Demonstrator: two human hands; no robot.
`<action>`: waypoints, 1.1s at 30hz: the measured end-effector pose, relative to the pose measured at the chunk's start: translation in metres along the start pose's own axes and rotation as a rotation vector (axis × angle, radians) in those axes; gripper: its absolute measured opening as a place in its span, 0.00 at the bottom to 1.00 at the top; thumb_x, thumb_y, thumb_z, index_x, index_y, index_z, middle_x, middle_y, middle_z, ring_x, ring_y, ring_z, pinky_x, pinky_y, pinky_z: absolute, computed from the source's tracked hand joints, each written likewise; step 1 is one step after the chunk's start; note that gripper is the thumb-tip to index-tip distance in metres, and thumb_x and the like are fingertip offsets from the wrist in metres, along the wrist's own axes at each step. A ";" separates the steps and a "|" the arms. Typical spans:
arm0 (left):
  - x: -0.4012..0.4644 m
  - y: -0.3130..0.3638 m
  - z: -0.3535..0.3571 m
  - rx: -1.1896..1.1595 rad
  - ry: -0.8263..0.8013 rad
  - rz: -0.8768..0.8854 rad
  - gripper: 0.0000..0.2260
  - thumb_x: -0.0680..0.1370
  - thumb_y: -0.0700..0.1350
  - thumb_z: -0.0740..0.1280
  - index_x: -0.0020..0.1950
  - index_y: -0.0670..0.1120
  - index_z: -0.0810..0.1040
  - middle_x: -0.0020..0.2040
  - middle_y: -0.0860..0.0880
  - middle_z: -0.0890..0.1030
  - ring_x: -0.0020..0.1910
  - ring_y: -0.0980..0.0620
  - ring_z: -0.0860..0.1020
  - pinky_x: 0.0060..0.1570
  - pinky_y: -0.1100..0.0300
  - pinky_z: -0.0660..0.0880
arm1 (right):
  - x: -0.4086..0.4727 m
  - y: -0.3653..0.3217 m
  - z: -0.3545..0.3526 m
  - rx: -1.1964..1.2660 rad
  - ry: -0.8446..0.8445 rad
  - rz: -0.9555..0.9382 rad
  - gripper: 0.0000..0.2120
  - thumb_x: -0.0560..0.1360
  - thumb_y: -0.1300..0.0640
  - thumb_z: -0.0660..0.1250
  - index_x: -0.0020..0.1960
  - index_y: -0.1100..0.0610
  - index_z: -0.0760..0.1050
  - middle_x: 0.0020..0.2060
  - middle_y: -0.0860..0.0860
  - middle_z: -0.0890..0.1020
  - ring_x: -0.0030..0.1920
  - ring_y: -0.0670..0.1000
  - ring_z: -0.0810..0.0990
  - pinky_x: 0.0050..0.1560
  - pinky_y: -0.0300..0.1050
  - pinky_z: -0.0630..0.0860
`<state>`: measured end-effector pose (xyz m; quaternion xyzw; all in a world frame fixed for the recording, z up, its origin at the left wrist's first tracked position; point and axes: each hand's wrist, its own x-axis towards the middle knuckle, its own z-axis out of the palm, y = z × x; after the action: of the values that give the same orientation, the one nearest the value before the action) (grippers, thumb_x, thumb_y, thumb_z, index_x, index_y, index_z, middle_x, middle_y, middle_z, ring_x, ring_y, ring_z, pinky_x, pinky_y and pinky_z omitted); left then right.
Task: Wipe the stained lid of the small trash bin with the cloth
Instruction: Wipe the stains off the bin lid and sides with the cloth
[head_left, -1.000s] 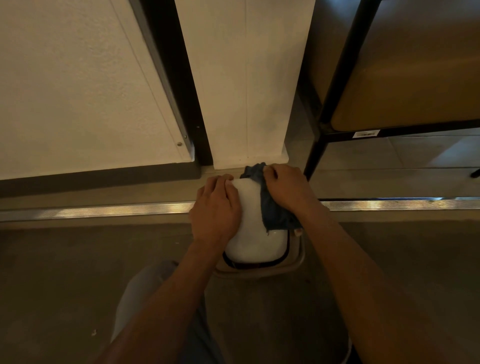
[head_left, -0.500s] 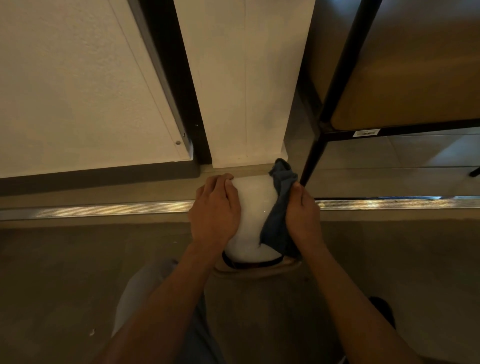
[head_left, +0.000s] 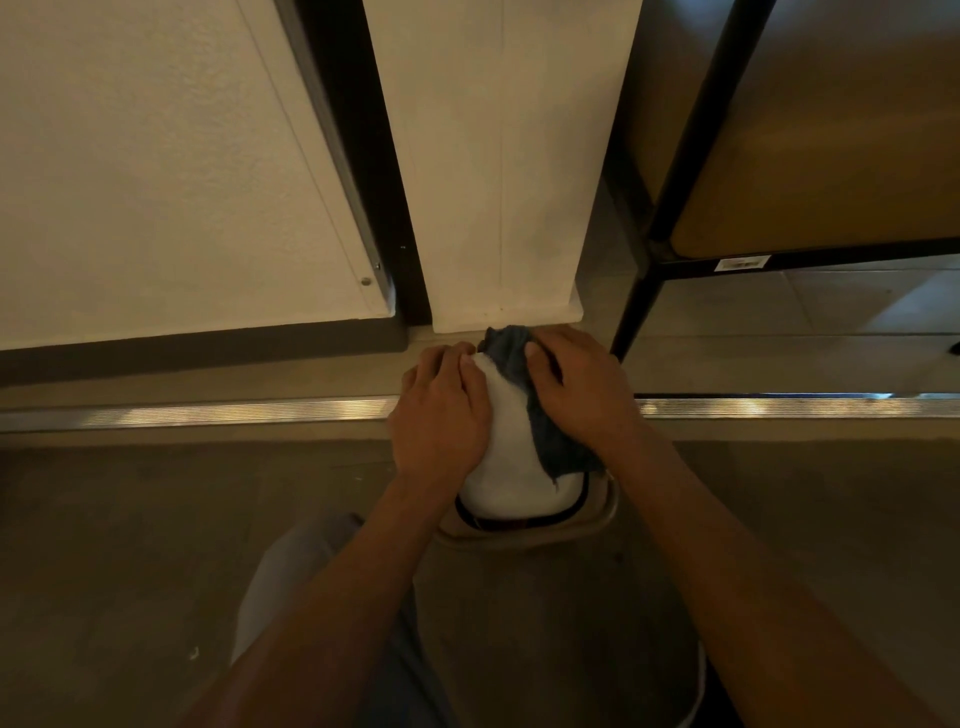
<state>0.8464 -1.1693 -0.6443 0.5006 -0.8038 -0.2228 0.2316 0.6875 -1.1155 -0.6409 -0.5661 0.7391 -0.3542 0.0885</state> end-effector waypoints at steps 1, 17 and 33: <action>0.001 0.000 0.000 0.003 -0.004 -0.003 0.21 0.83 0.51 0.50 0.64 0.42 0.76 0.60 0.42 0.79 0.57 0.43 0.77 0.60 0.47 0.73 | -0.006 0.003 0.001 -0.006 0.025 -0.095 0.14 0.82 0.54 0.59 0.62 0.59 0.77 0.57 0.56 0.81 0.57 0.53 0.77 0.61 0.42 0.70; 0.000 0.004 -0.001 0.027 -0.019 0.014 0.23 0.83 0.52 0.48 0.66 0.43 0.76 0.62 0.44 0.78 0.61 0.45 0.76 0.61 0.50 0.73 | -0.040 0.002 0.004 0.503 0.133 0.625 0.13 0.84 0.47 0.51 0.48 0.47 0.71 0.41 0.45 0.74 0.42 0.41 0.74 0.41 0.36 0.69; -0.002 0.000 0.001 0.020 0.002 0.016 0.26 0.82 0.56 0.45 0.67 0.46 0.75 0.63 0.44 0.77 0.61 0.43 0.75 0.60 0.49 0.72 | -0.019 0.011 0.002 0.084 0.109 -0.121 0.15 0.80 0.56 0.63 0.65 0.61 0.77 0.61 0.56 0.80 0.63 0.51 0.76 0.67 0.37 0.66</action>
<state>0.8463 -1.1669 -0.6454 0.4969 -0.8096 -0.2124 0.2292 0.6871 -1.0980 -0.6543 -0.5856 0.6918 -0.4196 0.0503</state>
